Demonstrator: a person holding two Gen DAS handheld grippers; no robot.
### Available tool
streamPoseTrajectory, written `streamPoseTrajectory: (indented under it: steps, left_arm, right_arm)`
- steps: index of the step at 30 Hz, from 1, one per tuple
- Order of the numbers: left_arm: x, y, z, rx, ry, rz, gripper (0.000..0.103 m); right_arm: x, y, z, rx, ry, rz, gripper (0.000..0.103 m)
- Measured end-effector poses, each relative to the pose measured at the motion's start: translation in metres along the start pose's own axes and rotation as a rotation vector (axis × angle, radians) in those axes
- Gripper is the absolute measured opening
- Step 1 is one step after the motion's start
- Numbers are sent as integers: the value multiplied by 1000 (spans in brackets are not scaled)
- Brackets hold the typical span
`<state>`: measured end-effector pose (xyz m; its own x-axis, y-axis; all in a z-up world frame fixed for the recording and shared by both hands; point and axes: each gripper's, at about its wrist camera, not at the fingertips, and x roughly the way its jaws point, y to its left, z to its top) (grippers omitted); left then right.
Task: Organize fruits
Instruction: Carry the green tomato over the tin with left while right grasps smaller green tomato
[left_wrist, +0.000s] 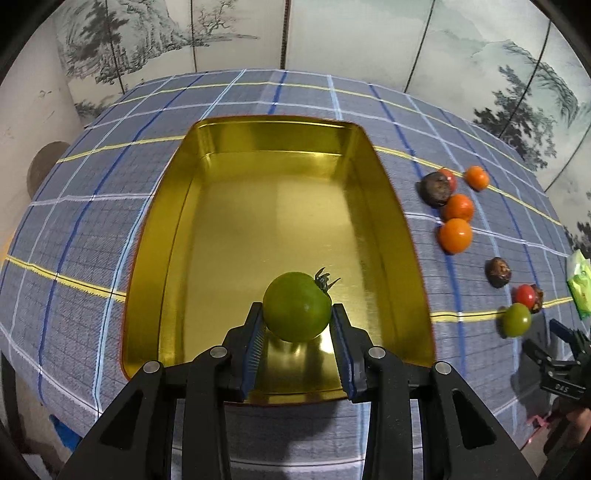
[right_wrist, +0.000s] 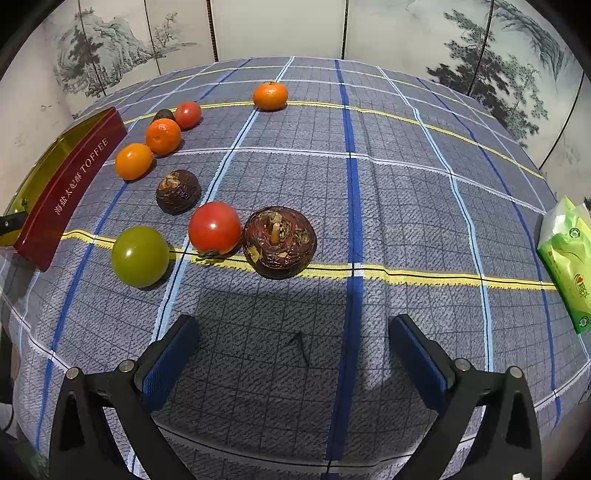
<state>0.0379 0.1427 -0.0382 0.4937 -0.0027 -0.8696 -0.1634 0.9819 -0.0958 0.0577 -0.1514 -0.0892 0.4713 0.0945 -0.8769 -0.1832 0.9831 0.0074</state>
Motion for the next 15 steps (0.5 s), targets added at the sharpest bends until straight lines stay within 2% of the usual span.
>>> streamPoseTrajectory:
  steps: [11,15]
  left_arm:
    - [12,15,-4,8,33,51,37]
    - [13,18,-6,17,35,66,37]
  right_arm:
    - [-16,8,2,-12,-37,31,100]
    - [-22,18,6,-35,-53,62,95]
